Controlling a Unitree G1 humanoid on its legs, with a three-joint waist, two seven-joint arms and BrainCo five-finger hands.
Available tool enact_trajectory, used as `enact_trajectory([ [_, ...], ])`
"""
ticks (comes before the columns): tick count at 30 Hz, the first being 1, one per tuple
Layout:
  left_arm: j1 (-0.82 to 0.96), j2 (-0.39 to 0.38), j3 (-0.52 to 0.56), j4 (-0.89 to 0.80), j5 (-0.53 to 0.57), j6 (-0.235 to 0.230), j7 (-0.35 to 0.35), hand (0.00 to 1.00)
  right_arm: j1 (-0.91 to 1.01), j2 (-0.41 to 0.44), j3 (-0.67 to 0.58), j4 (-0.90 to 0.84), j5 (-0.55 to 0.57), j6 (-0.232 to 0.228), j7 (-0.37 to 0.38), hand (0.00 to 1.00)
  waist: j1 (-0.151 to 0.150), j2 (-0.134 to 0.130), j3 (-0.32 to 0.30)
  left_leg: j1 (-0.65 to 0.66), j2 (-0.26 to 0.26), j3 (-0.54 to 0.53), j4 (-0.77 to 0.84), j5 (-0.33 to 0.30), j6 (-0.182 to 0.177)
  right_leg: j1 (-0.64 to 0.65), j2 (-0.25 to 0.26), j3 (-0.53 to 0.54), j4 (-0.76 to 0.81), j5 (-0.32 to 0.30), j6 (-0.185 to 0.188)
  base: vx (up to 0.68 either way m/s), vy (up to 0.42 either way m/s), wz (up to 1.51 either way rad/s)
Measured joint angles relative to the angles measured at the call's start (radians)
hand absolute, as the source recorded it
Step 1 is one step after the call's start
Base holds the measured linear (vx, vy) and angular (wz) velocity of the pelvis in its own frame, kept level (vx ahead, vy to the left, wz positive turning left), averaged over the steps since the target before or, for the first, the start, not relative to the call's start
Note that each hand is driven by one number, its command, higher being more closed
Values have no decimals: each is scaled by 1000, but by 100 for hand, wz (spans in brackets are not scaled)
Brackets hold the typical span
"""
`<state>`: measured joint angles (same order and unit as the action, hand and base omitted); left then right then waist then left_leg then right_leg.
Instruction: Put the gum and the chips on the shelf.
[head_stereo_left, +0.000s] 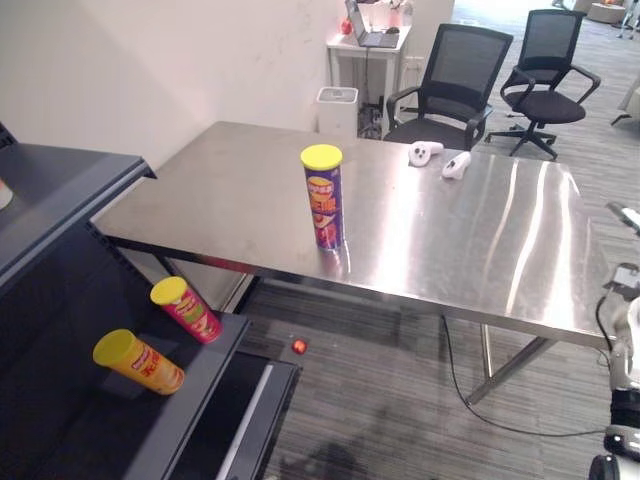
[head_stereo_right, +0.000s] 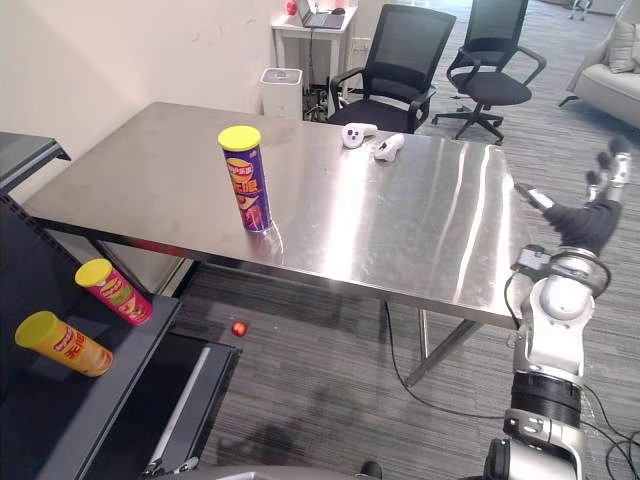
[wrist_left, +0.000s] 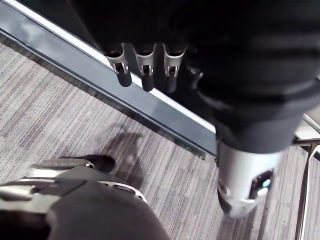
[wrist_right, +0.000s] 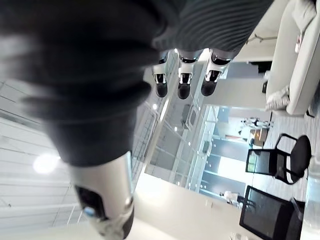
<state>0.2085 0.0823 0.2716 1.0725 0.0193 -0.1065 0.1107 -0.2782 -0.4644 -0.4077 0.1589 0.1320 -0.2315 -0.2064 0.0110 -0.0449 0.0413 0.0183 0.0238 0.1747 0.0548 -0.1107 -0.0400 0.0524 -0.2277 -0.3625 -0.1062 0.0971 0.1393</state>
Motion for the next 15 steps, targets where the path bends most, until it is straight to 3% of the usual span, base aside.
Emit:
enact_trajectory([
  [8, 3, 10, -3, -9, 0, 0, -2, 0, -20, 92, 124, 0, 48, 0, 58, 0, 22, -21, 23, -19, -7, -51, 0, 18, 1, 11, -4, -50, 0, 0, 0, -28, -16, 17],
  [15, 7, 9, -12, -18, -1, 0, 0, 0, -54, 118, 203, -27, 76, 1, 65, 0, 47, -18, 51, -35, -15, -84, 0, 28, 5, 16, -9, -81, 0, 0, 0, -18, -8, 15],
])
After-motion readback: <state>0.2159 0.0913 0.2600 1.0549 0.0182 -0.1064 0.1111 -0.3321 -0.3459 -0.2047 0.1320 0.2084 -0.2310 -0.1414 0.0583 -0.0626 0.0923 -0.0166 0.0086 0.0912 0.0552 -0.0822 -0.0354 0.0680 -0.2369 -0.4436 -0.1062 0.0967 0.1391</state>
